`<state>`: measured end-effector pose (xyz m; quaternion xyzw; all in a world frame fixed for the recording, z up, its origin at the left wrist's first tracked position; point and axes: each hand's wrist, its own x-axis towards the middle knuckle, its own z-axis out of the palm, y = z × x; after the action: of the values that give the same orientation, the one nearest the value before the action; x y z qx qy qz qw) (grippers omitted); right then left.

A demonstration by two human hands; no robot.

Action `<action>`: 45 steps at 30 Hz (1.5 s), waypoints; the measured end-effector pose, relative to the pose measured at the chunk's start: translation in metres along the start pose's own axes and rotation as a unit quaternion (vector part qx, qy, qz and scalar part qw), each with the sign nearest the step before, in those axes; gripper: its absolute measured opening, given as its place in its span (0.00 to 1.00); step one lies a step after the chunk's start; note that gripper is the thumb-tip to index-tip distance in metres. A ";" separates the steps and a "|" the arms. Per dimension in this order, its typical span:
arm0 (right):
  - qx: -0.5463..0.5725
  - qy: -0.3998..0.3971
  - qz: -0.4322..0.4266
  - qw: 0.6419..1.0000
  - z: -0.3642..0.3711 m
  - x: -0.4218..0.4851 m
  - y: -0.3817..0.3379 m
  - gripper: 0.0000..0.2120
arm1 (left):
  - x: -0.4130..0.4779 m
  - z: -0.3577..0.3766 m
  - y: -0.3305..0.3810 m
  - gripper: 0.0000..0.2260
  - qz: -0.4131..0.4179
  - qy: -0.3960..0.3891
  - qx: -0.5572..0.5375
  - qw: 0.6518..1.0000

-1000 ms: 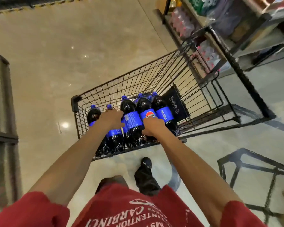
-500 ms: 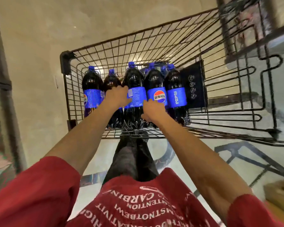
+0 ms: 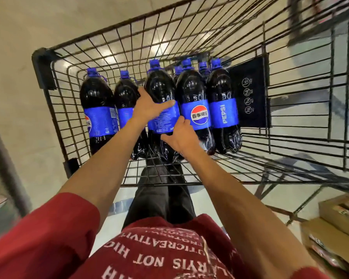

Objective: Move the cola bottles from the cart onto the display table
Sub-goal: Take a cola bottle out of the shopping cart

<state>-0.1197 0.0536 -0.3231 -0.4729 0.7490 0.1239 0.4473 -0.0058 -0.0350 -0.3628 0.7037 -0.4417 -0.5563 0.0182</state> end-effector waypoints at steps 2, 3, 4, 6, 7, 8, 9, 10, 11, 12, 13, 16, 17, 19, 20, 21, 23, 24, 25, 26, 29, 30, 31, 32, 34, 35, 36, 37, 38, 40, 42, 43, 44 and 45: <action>0.024 0.023 0.007 0.999 0.005 -0.001 -0.001 0.42 | 0.005 0.004 -0.003 0.50 -0.001 0.007 -0.067 0.998; 0.035 0.034 0.008 0.999 0.007 -0.001 -0.002 0.41 | 0.006 0.006 -0.005 0.50 0.003 0.013 -0.097 0.995; 0.044 0.044 0.010 0.998 0.010 -0.002 -0.002 0.40 | 0.006 0.006 -0.006 0.50 0.003 0.019 -0.122 0.992; 0.063 0.053 0.012 0.997 0.014 -0.002 -0.001 0.41 | 0.008 0.008 -0.011 0.53 -0.003 0.029 -0.154 0.988; 0.079 0.053 0.012 0.995 0.015 -0.001 -0.001 0.41 | 0.009 0.009 -0.013 0.53 -0.002 0.031 -0.162 0.986; 0.101 0.048 0.015 0.994 0.016 0.000 -0.001 0.42 | 0.009 0.009 -0.014 0.52 0.002 0.030 -0.168 0.985; 0.125 0.040 0.018 0.991 0.017 0.002 0.000 0.44 | 0.010 0.009 -0.015 0.51 0.005 0.030 -0.173 0.984; 0.147 0.029 0.022 0.989 0.018 0.004 0.000 0.45 | 0.011 0.009 -0.015 0.49 0.011 0.029 -0.180 0.983; 0.168 0.017 0.025 0.985 0.019 0.007 0.001 0.47 | 0.012 0.009 -0.016 0.48 0.014 0.026 -0.185 0.982; 0.186 0.006 0.031 0.982 0.019 0.010 0.000 0.49 | 0.014 0.009 -0.019 0.47 0.016 0.023 -0.189 0.982; 0.199 0.000 0.036 0.979 0.019 0.013 0.000 0.50 | 0.014 0.008 -0.021 0.47 0.015 0.018 -0.195 0.980; 0.232 -0.026 0.055 0.971 0.017 0.021 0.001 0.49 | 0.015 0.006 -0.027 0.46 0.012 0.014 -0.217 0.976; 0.245 -0.040 0.060 0.967 0.016 0.024 0.003 0.48 | 0.014 0.006 -0.028 0.45 0.016 0.018 -0.223 0.975; 0.255 -0.060 0.059 0.963 0.016 0.028 0.005 0.49 | 0.012 0.007 -0.031 0.43 0.026 0.030 -0.228 0.973; 0.255 -0.061 0.054 0.963 0.017 0.030 0.007 0.50 | 0.011 0.006 -0.031 0.43 0.030 0.033 -0.235 0.971; 0.252 -0.064 0.048 0.964 0.018 0.032 0.008 0.51 | 0.010 0.006 -0.033 0.43 0.027 0.035 -0.241 0.970; 0.236 -0.066 0.035 0.969 0.015 0.029 0.007 0.48 | 0.006 0.004 -0.036 0.43 0.021 0.034 -0.247 0.968; 0.232 -0.061 0.032 0.970 0.013 0.025 0.006 0.47 | 0.004 0.004 -0.036 0.43 0.024 0.035 -0.249 0.967; 0.229 -0.052 0.023 0.972 0.011 0.023 0.007 0.46 | 0.001 0.003 -0.035 0.44 0.028 0.037 -0.251 0.967; 0.224 -0.047 0.017 0.973 0.009 0.019 0.006 0.45 | -0.001 0.002 -0.035 0.45 0.034 0.039 -0.254 0.966; 0.203 -0.044 -0.020 0.978 -0.001 0.006 0.004 0.44 | -0.020 -0.006 -0.029 0.49 0.046 0.061 -0.259 0.963; 0.197 -0.046 -0.031 0.979 -0.006 0.000 0.002 0.43 | -0.027 -0.009 -0.026 0.50 0.050 0.069 -0.262 0.961; 0.191 -0.045 -0.048 0.979 -0.011 -0.006 0.001 0.42 | -0.036 -0.012 -0.023 0.51 0.053 0.080 -0.266 0.959; 0.186 -0.043 -0.063 0.980 -0.016 -0.014 0.000 0.42 | -0.044 -0.015 -0.021 0.50 0.062 0.091 -0.268 0.957; 0.178 -0.028 -0.095 0.979 -0.026 -0.031 -0.004 0.43 | -0.064 -0.021 -0.015 0.48 0.078 0.116 -0.268 0.953; 0.174 -0.020 -0.107 0.979 -0.030 -0.040 -0.006 0.43 | -0.076 -0.025 -0.010 0.48 0.086 0.128 -0.268 0.951; 0.171 -0.016 -0.119 0.978 -0.033 -0.050 -0.009 0.42 | -0.088 -0.030 -0.006 0.49 0.095 0.142 -0.268 0.948; 0.167 -0.010 -0.133 0.977 -0.038 -0.060 -0.011 0.41 | -0.101 -0.036 -0.002 0.49 0.103 0.155 -0.268 0.945; 0.161 -0.006 -0.146 0.976 -0.042 -0.069 -0.014 0.40 | -0.114 -0.041 0.002 0.49 0.112 0.169 -0.270 0.941; 0.152 -0.003 -0.178 0.972 -0.054 -0.088 -0.020 0.36 | -0.140 -0.051 0.009 0.49 0.129 0.198 -0.278 0.931; 0.142 -0.004 -0.225 0.964 -0.067 -0.109 -0.024 0.31 | -0.170 -0.059 0.015 0.51 0.152 0.244 -0.293 0.912; 0.136 -0.004 -0.249 0.959 -0.073 -0.120 -0.026 0.29 | -0.185 -0.062 0.018 0.52 0.161 0.269 -0.298 0.902; 0.129 -0.001 -0.271 0.954 -0.078 -0.131 -0.028 0.30 | -0.201 -0.065 0.020 0.52 0.169 0.295 -0.301 0.891; 0.123 0.002 -0.293 0.948 -0.082 -0.143 -0.031 0.32 | -0.218 -0.068 0.022 0.52 0.180 0.321 -0.306 0.878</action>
<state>-0.1182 0.0726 -0.1566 -0.6129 0.5880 -0.1062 0.5170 0.0367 0.0598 -0.1582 0.7115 -0.3387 -0.3943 0.4729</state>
